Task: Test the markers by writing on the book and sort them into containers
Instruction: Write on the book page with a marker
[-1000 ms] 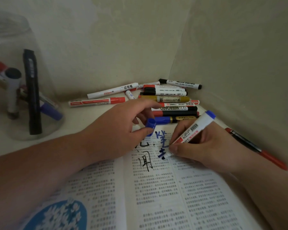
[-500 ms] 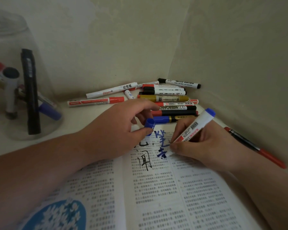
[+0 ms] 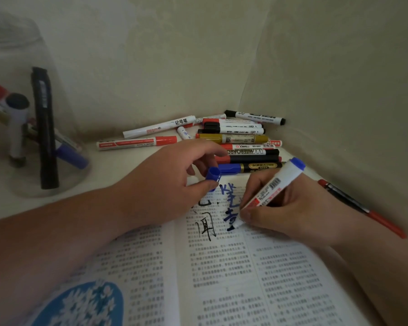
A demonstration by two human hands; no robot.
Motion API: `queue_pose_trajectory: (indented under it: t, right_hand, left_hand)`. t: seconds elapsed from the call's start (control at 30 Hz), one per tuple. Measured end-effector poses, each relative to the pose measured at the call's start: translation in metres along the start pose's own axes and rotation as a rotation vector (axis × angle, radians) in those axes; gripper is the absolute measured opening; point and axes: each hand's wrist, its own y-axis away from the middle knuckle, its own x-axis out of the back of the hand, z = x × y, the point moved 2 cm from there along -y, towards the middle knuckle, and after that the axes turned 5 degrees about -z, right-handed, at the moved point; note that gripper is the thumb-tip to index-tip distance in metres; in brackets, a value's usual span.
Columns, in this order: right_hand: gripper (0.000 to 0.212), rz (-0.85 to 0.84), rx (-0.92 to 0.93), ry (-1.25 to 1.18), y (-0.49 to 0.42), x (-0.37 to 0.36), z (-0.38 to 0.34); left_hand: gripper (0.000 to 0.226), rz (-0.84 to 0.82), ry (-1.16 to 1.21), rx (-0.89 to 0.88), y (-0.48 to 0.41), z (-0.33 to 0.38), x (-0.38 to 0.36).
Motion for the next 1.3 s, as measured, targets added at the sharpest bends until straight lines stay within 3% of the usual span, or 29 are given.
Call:
queue_pose_trajectory:
  t: [0.2,0.37,0.57,0.8,1.1,1.3]
  right_hand:
    - [0.020,0.120,-0.038,0.079,-0.0019,0.0044,0.0037]
    - [0.014,0.071,-0.001,-0.105,-0.0008,0.0008,0.0074]
    - [0.016,0.012,0.020,-0.039,-0.0004,0.0005,0.0035]
    - [0.020,0.145,-0.005,0.024,-0.0013,0.0042,0.0070]
    - [0.012,-0.069,0.089,-0.070,0.0042,-0.0012,0.0019]
    - [0.011,-0.029,0.090,-0.056,0.0034,-0.0022,0.0014]
  left_hand:
    - [0.052,0.017,-0.004,-0.007,0.0000,-0.0021,-0.0008]
    - [0.053,0.013,0.004,-0.001,0.0001,-0.0005,0.0000]
    - [0.053,-0.004,-0.006,0.012,0.0001,0.0008,0.0001]
    - [0.053,0.000,0.000,0.010,0.0001,0.0011,0.0001]
    - [0.050,-0.013,0.021,0.012,-0.0001,0.0010,0.0004]
    - [0.050,-0.015,0.016,0.008,-0.0004,0.0006,0.0000]
